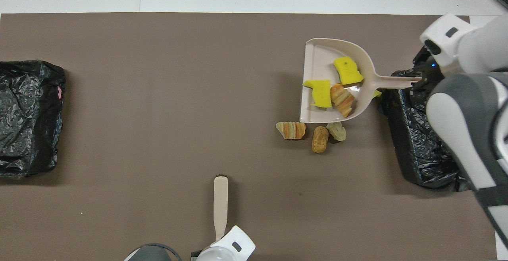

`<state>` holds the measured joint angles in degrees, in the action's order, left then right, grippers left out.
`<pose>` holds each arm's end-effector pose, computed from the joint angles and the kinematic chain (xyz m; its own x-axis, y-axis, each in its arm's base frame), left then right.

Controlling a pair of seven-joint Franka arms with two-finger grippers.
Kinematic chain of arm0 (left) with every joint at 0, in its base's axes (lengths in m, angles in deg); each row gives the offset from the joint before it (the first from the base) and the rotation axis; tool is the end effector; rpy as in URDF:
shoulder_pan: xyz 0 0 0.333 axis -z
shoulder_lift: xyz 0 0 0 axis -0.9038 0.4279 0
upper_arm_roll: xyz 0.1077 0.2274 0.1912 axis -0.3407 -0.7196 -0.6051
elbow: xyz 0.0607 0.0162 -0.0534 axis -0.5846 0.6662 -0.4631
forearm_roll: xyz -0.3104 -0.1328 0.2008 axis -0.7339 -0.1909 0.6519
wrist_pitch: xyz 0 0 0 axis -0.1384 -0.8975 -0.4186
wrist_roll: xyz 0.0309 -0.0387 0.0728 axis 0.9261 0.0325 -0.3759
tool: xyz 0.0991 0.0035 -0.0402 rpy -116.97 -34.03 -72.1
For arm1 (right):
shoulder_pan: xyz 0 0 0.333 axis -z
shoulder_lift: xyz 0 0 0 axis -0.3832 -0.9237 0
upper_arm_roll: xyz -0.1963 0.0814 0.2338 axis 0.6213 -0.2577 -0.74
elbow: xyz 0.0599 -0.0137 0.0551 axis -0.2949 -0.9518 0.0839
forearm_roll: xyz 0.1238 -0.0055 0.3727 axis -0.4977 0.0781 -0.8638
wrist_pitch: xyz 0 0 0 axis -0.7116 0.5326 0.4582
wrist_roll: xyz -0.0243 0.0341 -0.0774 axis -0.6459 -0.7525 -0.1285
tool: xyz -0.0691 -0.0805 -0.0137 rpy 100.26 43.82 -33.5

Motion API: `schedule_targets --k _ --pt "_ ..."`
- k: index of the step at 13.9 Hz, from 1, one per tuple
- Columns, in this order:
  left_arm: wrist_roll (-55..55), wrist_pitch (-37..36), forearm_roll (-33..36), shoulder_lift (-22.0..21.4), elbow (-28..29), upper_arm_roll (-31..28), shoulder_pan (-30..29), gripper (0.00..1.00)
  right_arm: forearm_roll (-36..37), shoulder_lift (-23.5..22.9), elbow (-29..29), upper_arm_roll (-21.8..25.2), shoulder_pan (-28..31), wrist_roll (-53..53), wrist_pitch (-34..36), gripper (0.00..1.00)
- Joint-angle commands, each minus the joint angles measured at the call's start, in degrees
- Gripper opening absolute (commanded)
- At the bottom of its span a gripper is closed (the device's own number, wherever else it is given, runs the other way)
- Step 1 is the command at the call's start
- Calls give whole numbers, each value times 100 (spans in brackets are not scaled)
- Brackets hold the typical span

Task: Sweep and dump trash in bin
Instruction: 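Carry the dustpan to the bin with the right gripper and tip it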

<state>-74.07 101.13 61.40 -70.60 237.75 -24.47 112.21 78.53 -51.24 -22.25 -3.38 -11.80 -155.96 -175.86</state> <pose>0.2047 -0.3451 0.3534 0.9872 -0.0646 -0.1462 -0.0737 -0.9956 -0.0579 0.6193 -0.0136 0.5272 0.1179 0.9928 -0.0206 0.9895 -0.1158 0.0866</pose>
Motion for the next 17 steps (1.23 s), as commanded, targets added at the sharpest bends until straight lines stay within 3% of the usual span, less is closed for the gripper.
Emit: schedule_targets --k 1,4,5,7,8,13,15,17 --pt "95 172 -228 8 152 -90 45 0 -44 245 16 -27 647 -499 276 0" --pt "412 163 -527 52 134 -108 -78 0 289 605 8 -18 1262 -588 497 0" --pt "464 155 -589 105 108 -108 -139 9 403 624 8 -18 1473 -631 549 0" --pt "631 146 -598 219 12 -116 -263 66 632 685 8 -18 1773 -912 594 0" --pt "815 137 -598 271 -32 -134 -307 100 850 720 -36 -18 1844 -922 585 0" --pt "1598 -555 -511 588 -1067 -134 -1202 100 1457 1264 -992 -9 2003 -799 -169 0" --pt "1800 -890 -100 597 -1594 -134 -1597 100 2150 1318 -1100 -35 1977 -790 -373 0" --pt "2273 -1293 192 597 -2297 -134 -2106 100 2320 1327 -1108 -27 1977 -842 -303 0"
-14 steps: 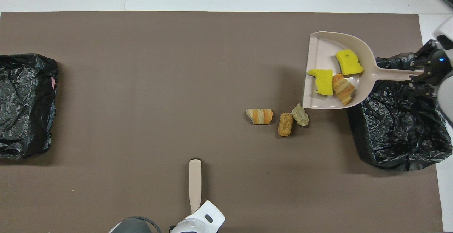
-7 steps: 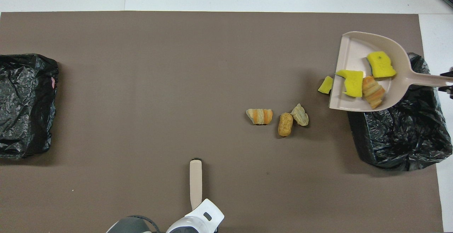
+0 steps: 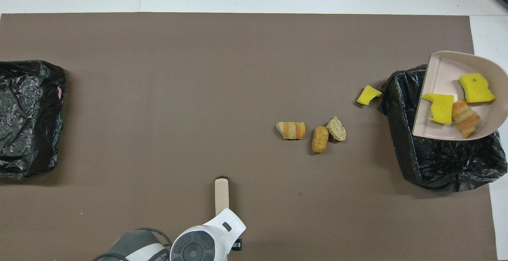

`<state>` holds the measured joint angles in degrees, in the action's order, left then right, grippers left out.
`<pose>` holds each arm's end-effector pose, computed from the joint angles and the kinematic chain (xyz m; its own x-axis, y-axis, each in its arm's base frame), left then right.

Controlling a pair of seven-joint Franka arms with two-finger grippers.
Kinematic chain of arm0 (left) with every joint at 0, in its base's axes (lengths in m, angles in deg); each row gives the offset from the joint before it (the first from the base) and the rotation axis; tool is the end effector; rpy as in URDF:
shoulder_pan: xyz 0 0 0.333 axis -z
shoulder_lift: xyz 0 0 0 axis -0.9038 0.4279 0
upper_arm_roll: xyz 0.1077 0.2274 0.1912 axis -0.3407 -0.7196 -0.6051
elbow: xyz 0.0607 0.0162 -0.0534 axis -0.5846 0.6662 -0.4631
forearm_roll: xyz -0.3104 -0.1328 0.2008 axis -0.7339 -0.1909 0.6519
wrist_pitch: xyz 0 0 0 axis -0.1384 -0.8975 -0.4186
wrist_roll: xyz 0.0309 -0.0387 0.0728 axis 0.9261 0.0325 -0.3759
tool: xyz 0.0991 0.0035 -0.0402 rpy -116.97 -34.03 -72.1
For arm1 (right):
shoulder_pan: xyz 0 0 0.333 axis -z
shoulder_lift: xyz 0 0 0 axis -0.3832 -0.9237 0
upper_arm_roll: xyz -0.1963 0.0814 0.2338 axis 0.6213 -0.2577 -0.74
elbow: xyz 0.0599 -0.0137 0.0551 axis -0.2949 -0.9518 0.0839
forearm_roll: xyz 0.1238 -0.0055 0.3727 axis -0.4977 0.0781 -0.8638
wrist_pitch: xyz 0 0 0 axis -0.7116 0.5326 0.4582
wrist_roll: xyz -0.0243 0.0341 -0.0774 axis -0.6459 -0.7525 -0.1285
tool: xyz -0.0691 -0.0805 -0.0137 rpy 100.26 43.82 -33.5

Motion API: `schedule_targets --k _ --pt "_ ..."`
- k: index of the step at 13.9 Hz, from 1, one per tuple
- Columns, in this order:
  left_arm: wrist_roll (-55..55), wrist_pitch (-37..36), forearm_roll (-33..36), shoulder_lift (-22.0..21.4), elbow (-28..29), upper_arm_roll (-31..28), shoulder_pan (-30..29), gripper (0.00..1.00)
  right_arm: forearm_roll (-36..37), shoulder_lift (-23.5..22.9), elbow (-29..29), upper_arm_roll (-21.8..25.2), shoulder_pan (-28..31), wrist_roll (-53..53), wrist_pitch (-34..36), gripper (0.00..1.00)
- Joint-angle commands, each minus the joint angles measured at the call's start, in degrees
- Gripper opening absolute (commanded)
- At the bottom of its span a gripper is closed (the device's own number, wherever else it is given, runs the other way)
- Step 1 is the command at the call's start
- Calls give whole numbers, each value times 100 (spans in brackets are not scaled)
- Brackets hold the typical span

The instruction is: Sweep and dump trash in bin

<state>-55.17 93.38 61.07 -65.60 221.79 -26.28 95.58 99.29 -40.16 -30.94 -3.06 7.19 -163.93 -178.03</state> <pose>0.3477 -0.3096 0.4285 0.9853 -0.1095 -0.1312 -0.1023 -0.9929 0.0605 0.5270 -0.2158 0.5756 0.2190 0.8847 -0.4114 0.9751 -0.1839 0.1236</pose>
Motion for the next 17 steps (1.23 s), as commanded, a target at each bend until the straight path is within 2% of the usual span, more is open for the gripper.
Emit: schedule_targets --k 1,3,7,9,11,13,14,17 --pt "655 -765 251 114 -1052 47 -681 100 401 237 -239 -67 69 -72 -42 0" --pt "1069 -1318 497 263 -1834 47 -1077 100 735 245 -231 -76 17 -264 37 0" --pt "1360 -2593 550 975 -3706 38 -1596 100 1525 368 -248 -93 -45 -318 179 0" --pt "1545 -3024 629 1063 -4305 29 -1851 100 1851 421 -239 -111 -246 -283 274 0" --pt "1904 -3446 691 1064 -4597 3 -2045 100 2413 596 -266 -120 -492 -265 284 0" --pt "2116 -3553 683 924 -4589 -32 -2264 100 2695 737 -353 -111 -835 -178 380 0" --pt "2274 -3692 682 767 -4528 -50 -2370 100 2844 877 -554 -120 -932 127 398 0" --pt "2784 -4054 682 712 -4510 -94 -2458 100 3021 1282 -1091 -120 -1056 596 232 0"
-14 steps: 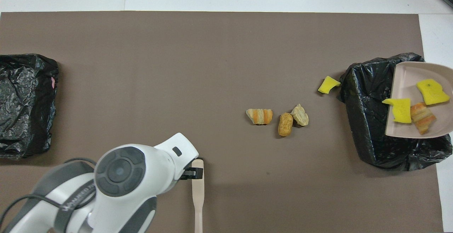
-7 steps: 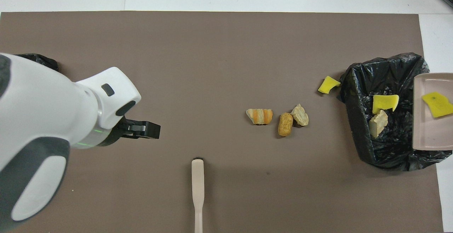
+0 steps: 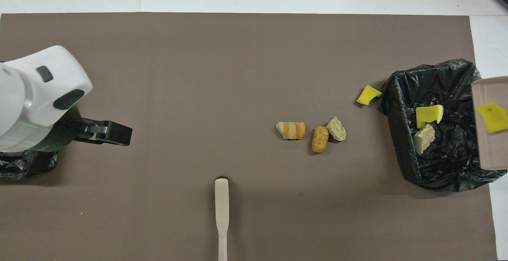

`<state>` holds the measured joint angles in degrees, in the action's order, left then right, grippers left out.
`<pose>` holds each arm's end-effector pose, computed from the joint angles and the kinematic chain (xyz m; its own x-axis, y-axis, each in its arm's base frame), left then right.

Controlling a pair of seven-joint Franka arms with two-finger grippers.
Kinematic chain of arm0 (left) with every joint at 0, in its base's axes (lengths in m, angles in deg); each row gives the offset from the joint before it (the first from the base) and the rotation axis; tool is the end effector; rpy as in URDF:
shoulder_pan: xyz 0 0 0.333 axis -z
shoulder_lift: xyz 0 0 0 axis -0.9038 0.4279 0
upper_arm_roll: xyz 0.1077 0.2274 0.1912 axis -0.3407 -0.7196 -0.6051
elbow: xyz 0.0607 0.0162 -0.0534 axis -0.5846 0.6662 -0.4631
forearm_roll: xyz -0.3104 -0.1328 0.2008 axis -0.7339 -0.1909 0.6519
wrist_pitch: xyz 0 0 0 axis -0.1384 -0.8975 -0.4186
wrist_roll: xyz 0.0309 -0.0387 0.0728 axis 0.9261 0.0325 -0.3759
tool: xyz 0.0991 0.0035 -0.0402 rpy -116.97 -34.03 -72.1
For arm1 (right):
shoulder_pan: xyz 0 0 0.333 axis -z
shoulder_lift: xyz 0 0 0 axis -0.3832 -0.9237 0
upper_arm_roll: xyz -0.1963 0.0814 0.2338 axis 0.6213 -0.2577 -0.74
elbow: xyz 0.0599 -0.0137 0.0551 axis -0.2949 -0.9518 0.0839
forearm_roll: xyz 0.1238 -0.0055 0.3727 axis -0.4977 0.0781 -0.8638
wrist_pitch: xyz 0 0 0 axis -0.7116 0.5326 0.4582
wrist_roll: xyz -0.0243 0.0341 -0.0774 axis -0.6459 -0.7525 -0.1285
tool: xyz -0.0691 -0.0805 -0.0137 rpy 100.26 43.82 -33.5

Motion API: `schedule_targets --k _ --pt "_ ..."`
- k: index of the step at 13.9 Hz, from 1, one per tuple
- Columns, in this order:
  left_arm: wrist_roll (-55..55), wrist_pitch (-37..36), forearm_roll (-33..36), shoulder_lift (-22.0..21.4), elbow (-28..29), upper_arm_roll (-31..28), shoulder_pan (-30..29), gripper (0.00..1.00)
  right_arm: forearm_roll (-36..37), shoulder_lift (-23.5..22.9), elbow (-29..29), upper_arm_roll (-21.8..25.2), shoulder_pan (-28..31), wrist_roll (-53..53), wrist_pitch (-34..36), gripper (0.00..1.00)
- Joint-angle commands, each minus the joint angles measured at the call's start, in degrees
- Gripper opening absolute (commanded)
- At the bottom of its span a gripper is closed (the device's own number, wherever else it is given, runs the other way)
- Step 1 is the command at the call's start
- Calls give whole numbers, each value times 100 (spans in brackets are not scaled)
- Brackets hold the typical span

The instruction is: Sweep and dump trash in bin

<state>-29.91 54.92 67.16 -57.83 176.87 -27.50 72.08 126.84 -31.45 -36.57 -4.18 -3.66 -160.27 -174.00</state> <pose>0.4790 -0.1457 0.6732 0.9712 -0.2134 -0.1062 -0.2092 -0.9766 0.0494 0.5093 -0.1206 0.6260 0.0236 0.6015 -0.7985 0.9962 0.0529 0.0693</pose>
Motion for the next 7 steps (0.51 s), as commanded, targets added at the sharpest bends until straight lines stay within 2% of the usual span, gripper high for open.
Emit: schedule_targets --k 1,4,7 --pt "277 -181 74 -56 -26 19 -161 100 449 403 -521 -26 12 247 -189 0" --pt "452 -85 187 58 -114 10 -232 100 626 412 -460 -26 -94 318 -198 0" --pt "759 4 522 435 -666 -16 -240 100 225 333 -214 -8 -68 370 -198 0"
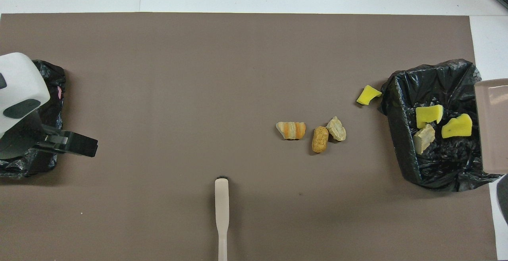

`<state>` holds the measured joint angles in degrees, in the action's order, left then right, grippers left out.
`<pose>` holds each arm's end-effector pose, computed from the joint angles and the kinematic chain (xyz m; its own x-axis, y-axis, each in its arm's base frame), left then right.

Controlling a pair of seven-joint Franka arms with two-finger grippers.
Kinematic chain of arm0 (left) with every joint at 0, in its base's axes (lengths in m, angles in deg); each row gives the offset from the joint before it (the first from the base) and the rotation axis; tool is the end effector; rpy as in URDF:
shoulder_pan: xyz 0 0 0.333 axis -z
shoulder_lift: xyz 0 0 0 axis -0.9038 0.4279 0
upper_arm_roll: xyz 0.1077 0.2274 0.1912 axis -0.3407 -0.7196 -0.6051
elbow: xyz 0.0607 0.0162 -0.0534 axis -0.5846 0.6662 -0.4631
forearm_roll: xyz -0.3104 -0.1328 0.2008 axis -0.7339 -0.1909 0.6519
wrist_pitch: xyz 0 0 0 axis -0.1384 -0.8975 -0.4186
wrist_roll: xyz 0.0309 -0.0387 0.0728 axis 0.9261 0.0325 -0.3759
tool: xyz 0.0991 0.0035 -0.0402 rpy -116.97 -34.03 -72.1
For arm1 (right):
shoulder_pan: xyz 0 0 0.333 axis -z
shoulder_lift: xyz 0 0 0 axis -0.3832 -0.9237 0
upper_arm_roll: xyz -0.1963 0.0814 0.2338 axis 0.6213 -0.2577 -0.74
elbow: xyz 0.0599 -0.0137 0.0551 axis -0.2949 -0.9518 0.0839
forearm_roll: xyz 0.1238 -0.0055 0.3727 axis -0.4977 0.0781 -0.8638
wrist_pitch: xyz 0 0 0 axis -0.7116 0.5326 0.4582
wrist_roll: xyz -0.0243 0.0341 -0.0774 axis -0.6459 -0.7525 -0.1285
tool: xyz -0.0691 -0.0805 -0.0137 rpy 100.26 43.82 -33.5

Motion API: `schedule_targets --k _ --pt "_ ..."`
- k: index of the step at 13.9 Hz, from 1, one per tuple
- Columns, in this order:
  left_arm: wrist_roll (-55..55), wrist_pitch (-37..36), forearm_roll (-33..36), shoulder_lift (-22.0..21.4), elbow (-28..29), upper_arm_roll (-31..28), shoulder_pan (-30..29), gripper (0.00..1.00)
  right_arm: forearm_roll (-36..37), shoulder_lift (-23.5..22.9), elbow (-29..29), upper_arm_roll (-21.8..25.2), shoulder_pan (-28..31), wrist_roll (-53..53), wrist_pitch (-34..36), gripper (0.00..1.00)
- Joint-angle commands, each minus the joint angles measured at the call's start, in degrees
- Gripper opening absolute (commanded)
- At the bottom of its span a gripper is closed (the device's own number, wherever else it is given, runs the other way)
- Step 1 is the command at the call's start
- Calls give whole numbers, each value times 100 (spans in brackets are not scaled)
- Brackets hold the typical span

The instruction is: Sweep and dump trash in bin

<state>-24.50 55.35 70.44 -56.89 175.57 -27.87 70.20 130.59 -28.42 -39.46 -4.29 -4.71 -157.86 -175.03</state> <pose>0.4920 -0.1204 0.6756 0.9629 -0.2549 -0.0889 -0.2555 -0.9668 0.0049 0.4970 -0.1076 0.6331 0.0429 0.5448 -0.8375 0.9920 0.0767 0.1007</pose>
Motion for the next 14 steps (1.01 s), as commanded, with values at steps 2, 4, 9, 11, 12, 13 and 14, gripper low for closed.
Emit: schedule_targets --k 2,4,9,11,12,13,14 --pt "272 -57 115 430 -688 13 -183 100 -913 -66 190 3 81 235 -95 0" --pt "368 -14 80 360 -627 13 -272 100 -1984 -128 226 20 125 480 -95 0" --pt "553 347 -17 351 -574 -31 -501 100 -3710 -128 217 38 65 2366 361 0" --pt "527 347 -8 342 -565 -31 -492 100 -4070 -189 191 -14 -24 3193 537 0" --pt "518 347 -8 334 -565 -31 -492 100 -4307 -268 182 -15 -172 3659 546 0" --pt "501 347 -8 334 -565 -31 -492 100 -4397 -347 182 -15 -339 4142 555 0" --pt "492 338 -8 334 -565 -31 -483 100 -4406 -400 182 -15 -480 4608 564 0"
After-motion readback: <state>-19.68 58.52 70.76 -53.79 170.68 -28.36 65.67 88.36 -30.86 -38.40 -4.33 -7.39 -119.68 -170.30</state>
